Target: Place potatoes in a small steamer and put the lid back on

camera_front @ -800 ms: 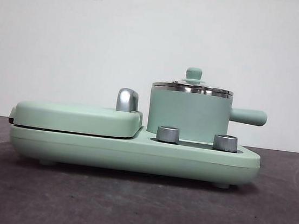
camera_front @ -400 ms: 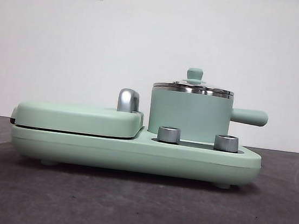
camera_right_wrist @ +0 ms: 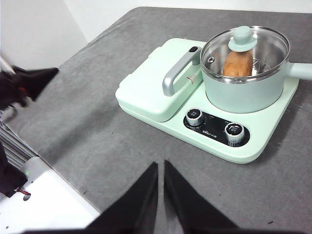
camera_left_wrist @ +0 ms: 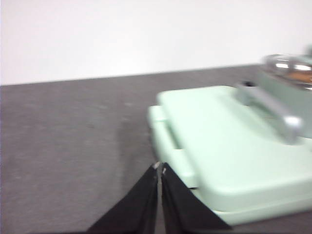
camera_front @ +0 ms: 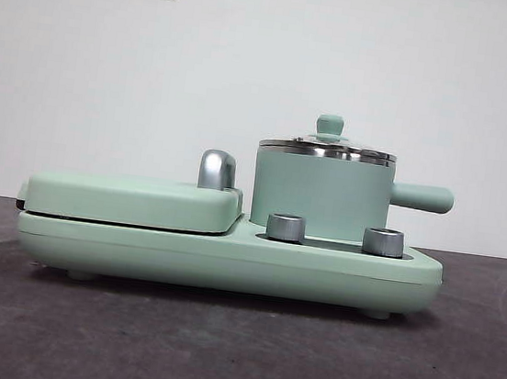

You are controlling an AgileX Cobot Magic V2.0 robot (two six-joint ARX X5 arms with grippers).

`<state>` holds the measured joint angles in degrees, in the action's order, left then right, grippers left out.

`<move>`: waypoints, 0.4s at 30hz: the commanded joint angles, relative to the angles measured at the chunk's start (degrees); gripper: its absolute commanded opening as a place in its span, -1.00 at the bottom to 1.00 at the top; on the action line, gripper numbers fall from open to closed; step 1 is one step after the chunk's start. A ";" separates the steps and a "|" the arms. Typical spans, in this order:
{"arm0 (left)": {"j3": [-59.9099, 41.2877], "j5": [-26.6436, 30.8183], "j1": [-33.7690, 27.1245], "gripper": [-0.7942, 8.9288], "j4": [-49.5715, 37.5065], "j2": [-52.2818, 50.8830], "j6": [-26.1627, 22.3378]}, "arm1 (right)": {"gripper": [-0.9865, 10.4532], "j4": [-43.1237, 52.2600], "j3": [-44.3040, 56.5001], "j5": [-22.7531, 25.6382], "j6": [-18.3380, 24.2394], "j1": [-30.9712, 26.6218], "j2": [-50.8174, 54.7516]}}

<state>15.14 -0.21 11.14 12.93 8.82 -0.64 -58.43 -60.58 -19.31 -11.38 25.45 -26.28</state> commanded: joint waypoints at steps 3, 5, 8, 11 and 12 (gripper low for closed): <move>-8.70 -0.24 -3.87 -0.82 -5.09 -5.27 -1.31 | -0.80 0.59 -0.39 0.02 0.22 0.28 -0.22; -10.58 -0.22 -5.05 -0.82 -5.14 -6.67 -1.75 | -0.80 0.59 -0.39 0.02 0.22 0.28 -0.22; -12.57 -0.22 -6.49 -0.82 -4.92 -8.28 -1.68 | -0.80 0.59 -0.39 0.00 0.22 0.28 -0.22; -13.75 -0.22 -7.04 -0.82 -5.03 -8.66 -1.64 | -0.80 0.61 -0.39 0.02 0.22 0.28 -0.22; -14.16 -0.24 -7.04 -0.82 -5.01 -8.63 -1.42 | -0.80 0.59 -0.39 0.00 0.22 0.28 -0.22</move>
<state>1.87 -0.21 4.19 8.91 0.32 -1.58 -58.43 -60.58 -19.33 -11.38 25.45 -26.28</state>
